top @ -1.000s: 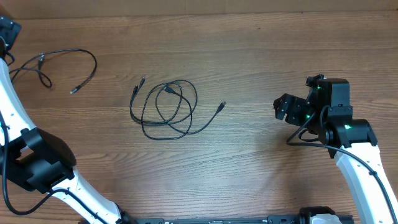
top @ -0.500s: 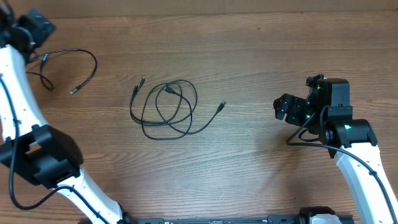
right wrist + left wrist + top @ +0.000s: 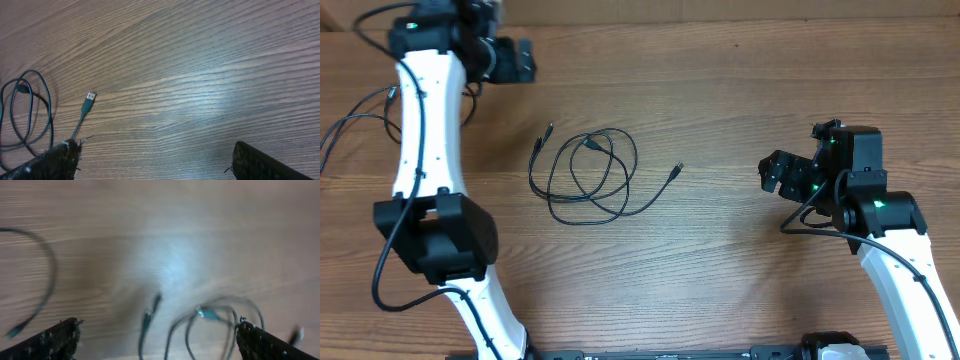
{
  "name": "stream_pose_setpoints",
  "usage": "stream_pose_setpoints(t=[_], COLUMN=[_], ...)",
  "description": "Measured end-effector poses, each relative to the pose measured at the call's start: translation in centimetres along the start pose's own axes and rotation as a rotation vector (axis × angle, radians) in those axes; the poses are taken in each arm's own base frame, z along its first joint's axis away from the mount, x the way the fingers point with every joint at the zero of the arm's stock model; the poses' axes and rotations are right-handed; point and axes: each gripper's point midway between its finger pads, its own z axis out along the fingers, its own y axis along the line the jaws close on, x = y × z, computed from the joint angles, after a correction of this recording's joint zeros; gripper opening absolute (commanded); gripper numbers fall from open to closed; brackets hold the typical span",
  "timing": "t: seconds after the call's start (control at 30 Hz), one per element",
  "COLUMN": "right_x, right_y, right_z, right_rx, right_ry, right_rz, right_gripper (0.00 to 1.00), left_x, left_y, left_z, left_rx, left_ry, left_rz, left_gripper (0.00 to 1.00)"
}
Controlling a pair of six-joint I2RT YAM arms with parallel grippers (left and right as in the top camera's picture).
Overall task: Untangle cables
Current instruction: 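Move the open left gripper back toward the remaining cable pile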
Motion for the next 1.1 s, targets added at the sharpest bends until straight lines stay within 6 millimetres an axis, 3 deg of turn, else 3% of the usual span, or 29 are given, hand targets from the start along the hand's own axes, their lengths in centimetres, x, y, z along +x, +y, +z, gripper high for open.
stream_pose_setpoints(t=[0.2,0.37,0.5,0.83,1.1], right_x=[0.0,0.0,0.0,0.0,0.0], right_y=[0.0,0.0,0.0,0.0,0.0], right_z=[0.0,0.0,0.0,0.0,0.0], right_rx=[0.0,0.0,0.0,0.0,0.0], right_ry=[0.0,0.0,0.0,0.0,0.0], right_rz=[0.0,0.0,0.0,0.0,0.0], right_gripper=[0.97,0.97,0.98,0.98,0.97], left_x=[3.8,6.7,7.7,7.1,8.1], left_y=[-5.5,-8.1,-7.7,-5.8,-5.1], left_z=[3.8,6.7,8.1,8.6,9.5], left_rx=[0.139,0.191,0.162,0.082,0.069], left_ry=[0.117,0.177,0.201,0.188,0.212], left_rz=[0.24,0.398,0.447,0.505,0.586], left_gripper=[1.0,1.0,1.0,1.0,1.0])
